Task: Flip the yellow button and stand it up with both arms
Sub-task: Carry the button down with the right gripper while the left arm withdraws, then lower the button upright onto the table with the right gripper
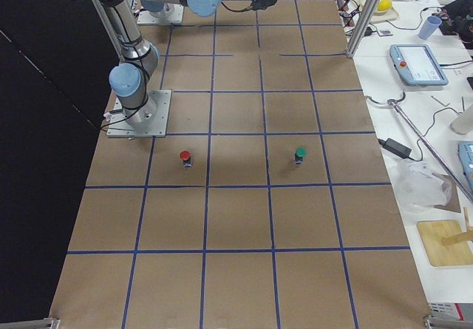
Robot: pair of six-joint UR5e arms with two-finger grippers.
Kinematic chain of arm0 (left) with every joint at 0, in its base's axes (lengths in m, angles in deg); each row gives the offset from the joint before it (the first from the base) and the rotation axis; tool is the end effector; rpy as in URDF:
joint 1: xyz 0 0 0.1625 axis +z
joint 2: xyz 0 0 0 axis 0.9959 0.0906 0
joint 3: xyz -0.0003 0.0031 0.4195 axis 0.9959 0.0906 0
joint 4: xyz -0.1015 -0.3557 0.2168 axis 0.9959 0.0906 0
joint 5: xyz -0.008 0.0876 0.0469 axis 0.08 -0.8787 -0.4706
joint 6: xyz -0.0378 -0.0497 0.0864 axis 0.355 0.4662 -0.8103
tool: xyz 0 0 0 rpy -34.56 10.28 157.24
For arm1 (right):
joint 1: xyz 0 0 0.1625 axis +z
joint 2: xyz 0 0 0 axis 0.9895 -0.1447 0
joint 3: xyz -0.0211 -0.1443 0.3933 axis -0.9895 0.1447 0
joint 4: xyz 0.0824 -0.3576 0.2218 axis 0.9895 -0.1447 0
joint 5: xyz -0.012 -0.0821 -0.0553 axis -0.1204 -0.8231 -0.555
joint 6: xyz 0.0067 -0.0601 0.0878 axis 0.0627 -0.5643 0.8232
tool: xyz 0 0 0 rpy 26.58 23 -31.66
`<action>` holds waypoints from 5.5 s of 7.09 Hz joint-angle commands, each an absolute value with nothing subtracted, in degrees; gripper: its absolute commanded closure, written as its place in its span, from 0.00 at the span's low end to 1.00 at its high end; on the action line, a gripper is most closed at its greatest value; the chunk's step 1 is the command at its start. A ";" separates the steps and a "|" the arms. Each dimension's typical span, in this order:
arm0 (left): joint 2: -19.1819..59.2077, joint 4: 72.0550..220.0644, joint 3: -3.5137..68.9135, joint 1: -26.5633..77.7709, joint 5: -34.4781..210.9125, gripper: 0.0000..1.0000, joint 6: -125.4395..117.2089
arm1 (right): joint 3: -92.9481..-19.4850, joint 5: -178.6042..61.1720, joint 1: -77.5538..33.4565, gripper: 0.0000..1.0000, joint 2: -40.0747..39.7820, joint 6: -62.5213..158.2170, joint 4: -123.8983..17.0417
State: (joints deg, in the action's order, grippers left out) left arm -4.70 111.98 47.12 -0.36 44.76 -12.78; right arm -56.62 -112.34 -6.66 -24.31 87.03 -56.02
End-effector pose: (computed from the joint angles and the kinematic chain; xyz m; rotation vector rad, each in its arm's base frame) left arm -0.1925 -0.4793 0.4635 0.2140 -1.9418 -0.0563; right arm 0.0966 -0.5095 0.5150 1.3327 1.6940 0.6034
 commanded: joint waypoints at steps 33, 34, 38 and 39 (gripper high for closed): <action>1.30 117.50 30.59 -3.88 -23.05 0.00 -22.10 | -77.48 -187.47 -24.46 0.77 -5.05 68.79 -108.78; 1.30 117.58 30.33 -3.88 -23.05 0.00 -22.10 | -77.48 -187.73 -24.46 0.71 -4.78 68.79 -108.69; 1.30 117.58 29.36 -3.35 -23.93 0.00 -22.19 | -77.39 -188.26 -24.55 0.30 -5.92 68.00 -104.50; 1.21 117.58 29.36 -3.44 -24.11 0.00 -22.19 | -77.04 -188.96 -24.55 0.21 -7.23 66.08 -104.13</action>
State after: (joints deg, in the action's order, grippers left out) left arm 1.25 117.58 29.40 -3.41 -23.90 -22.19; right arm -77.34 -188.39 -24.53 -5.95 67.62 -105.29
